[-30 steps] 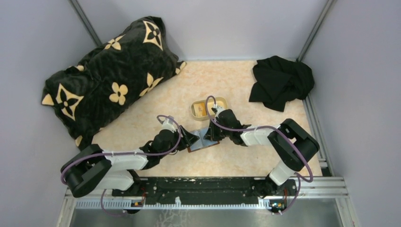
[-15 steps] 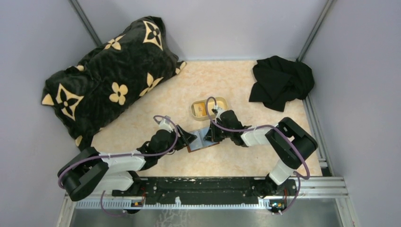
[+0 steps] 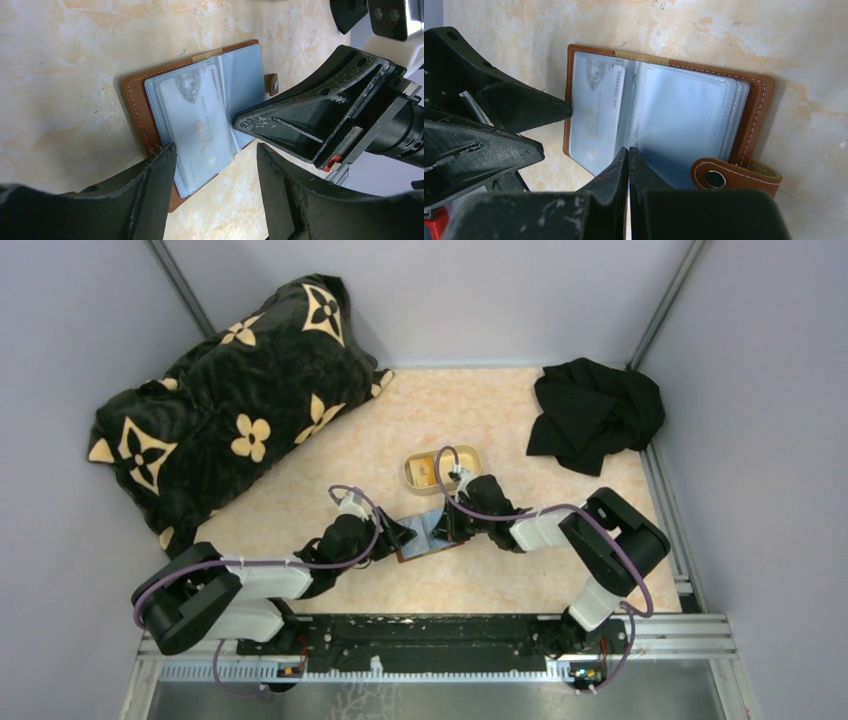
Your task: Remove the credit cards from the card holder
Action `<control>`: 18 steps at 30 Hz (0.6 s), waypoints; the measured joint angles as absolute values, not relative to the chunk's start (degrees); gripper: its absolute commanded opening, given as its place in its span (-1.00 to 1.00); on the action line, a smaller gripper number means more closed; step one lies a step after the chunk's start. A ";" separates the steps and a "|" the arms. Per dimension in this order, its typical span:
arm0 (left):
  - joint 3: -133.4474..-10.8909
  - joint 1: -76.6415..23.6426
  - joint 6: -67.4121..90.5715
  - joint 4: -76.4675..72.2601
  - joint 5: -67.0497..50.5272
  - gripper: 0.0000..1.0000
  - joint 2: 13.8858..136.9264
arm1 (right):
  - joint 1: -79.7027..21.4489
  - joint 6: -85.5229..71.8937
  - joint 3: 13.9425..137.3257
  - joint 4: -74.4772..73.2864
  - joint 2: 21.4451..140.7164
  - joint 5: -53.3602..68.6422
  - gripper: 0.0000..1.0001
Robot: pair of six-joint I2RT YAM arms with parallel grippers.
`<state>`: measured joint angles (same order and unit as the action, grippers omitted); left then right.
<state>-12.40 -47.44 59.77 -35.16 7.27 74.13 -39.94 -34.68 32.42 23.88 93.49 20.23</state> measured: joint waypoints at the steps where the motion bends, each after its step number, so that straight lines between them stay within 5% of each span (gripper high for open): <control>1: -12.40 -47.46 59.75 -35.18 7.27 0.33 74.13 | -39.94 -34.70 32.27 24.10 93.49 20.25 -1.00; 18: -15.55 -46.46 58.70 -40.03 4.95 0.32 80.82 | -39.07 -35.59 32.23 25.96 95.02 21.87 -1.00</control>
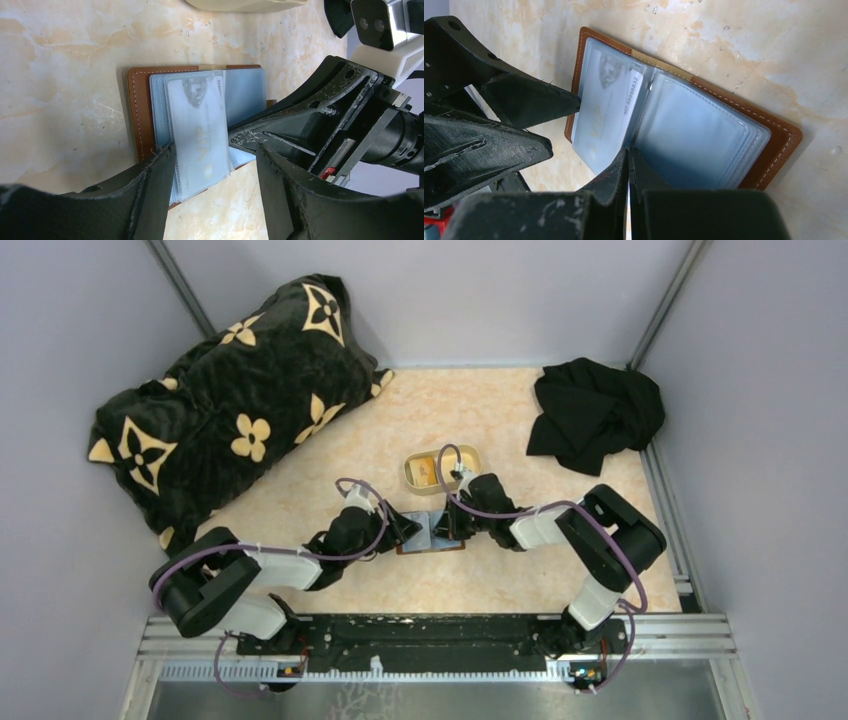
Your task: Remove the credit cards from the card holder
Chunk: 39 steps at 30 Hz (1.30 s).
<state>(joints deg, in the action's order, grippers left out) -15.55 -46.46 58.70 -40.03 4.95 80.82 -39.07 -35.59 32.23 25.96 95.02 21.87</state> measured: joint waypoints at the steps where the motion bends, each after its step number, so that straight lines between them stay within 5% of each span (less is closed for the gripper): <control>1: -15.62 -46.46 58.61 -40.03 4.93 0.32 80.82 | -39.07 -35.59 32.21 25.96 95.04 21.87 -1.00; 39: -23.70 -45.93 55.48 -36.73 -0.80 0.31 78.63 | -38.30 -38.83 30.33 35.64 98.98 24.36 -1.00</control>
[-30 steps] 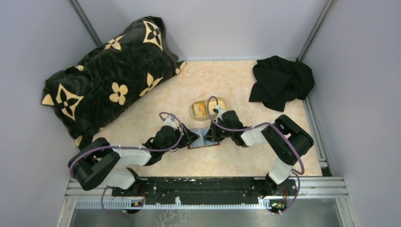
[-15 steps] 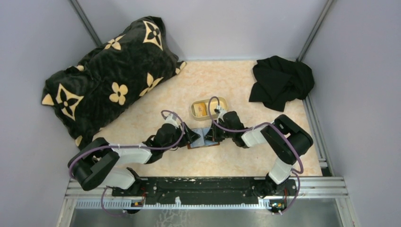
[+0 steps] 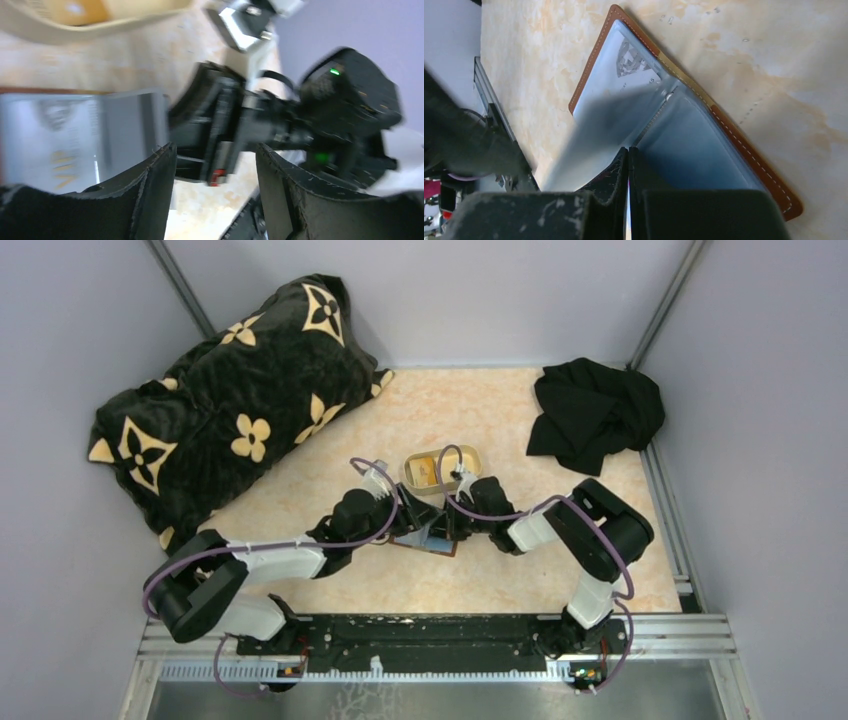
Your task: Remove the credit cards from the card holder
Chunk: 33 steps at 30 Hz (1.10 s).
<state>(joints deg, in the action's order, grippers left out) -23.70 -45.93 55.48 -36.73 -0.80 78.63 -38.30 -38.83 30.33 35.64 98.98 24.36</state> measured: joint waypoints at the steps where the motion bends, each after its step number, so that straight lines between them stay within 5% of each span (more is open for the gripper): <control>1: -24.29 -46.50 55.83 -38.13 -2.13 0.31 78.63 | -38.57 -38.87 30.35 36.12 99.24 24.53 -1.00; 33: -21.98 -47.09 55.81 -38.33 -1.96 0.28 76.47 | -38.89 -39.13 30.00 37.65 99.57 24.93 -1.00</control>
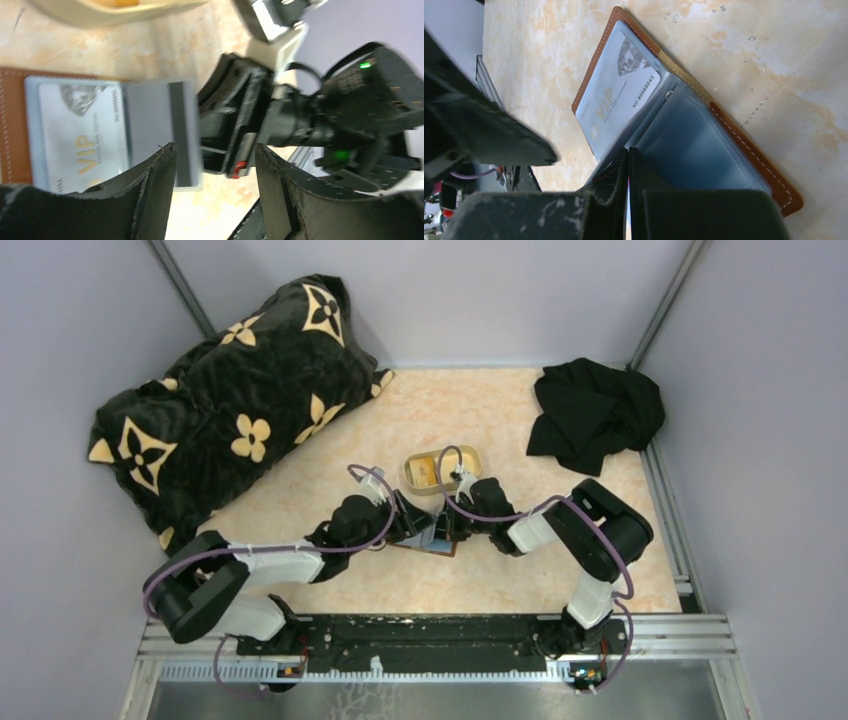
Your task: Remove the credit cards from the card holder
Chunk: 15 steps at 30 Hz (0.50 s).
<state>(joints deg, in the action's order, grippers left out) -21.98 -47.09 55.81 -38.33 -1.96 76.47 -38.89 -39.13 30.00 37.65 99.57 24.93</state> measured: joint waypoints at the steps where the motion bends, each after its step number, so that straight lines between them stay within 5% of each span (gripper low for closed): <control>1: -21.78 -47.09 55.83 -38.50 -1.91 0.27 77.71 | -38.89 -39.11 30.00 37.50 99.46 24.91 -1.00; 15: -21.02 -46.72 59.44 -52.47 -7.51 0.24 95.39 | -38.94 -37.67 27.38 29.74 91.85 20.56 -1.00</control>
